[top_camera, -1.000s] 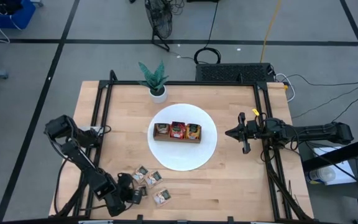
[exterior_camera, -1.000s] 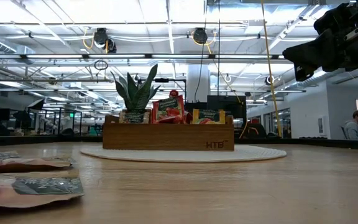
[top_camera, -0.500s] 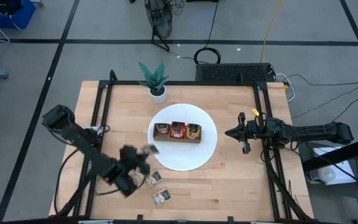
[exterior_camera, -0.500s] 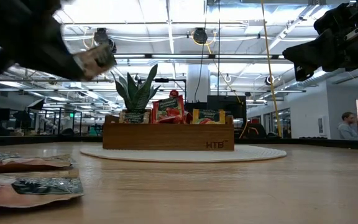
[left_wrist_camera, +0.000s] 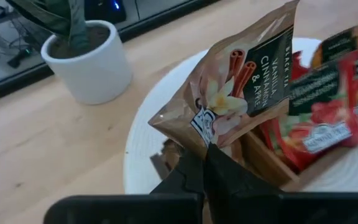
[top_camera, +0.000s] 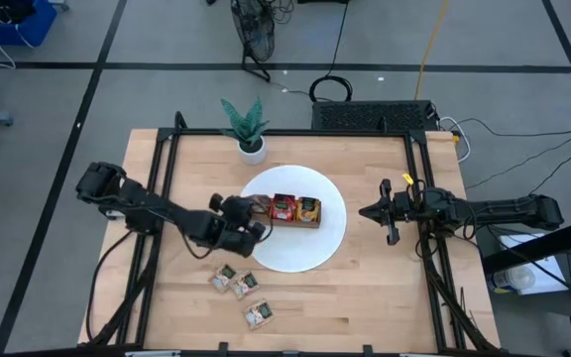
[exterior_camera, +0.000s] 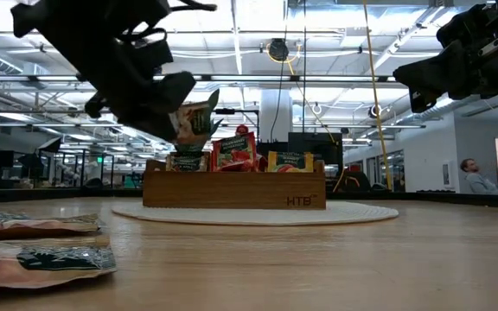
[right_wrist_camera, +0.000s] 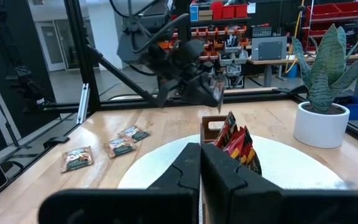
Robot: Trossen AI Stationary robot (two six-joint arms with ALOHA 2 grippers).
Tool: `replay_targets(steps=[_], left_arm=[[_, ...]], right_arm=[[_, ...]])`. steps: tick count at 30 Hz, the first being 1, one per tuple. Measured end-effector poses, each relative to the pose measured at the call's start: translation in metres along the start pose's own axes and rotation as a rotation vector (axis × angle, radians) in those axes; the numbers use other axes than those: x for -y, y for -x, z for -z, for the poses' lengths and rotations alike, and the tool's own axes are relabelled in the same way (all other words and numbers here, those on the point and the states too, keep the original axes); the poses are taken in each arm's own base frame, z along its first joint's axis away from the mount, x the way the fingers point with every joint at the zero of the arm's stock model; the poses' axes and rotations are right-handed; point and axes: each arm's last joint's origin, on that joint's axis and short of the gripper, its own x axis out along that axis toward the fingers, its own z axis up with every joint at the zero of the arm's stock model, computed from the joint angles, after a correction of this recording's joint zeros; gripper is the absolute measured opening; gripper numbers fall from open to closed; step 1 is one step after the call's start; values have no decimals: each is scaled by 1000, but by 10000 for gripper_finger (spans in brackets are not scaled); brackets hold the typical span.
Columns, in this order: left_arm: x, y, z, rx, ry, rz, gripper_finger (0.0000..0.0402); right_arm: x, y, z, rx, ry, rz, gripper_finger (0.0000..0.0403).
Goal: Pick & Place Tea
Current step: Put the brown tea bag into the left section of the wooden organizer
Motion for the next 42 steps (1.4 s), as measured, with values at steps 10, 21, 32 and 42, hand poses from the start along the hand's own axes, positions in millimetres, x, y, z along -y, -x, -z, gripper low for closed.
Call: replay_targets(steps=[10, 21, 32, 42], left_arm=[[-12, -18, 24, 57, 130, 67, 4], [-13, -23, 29, 72, 126, 143, 17], [-14, -27, 26, 37, 159, 165, 79], [-11, -23, 21, 40, 139, 225, 175]], right_arm=[[0, 0, 0, 0, 0, 0, 4], [0, 0, 0, 0, 0, 0, 4], [0, 0, 0, 0, 0, 0, 4], [0, 0, 0, 0, 0, 0, 4]])
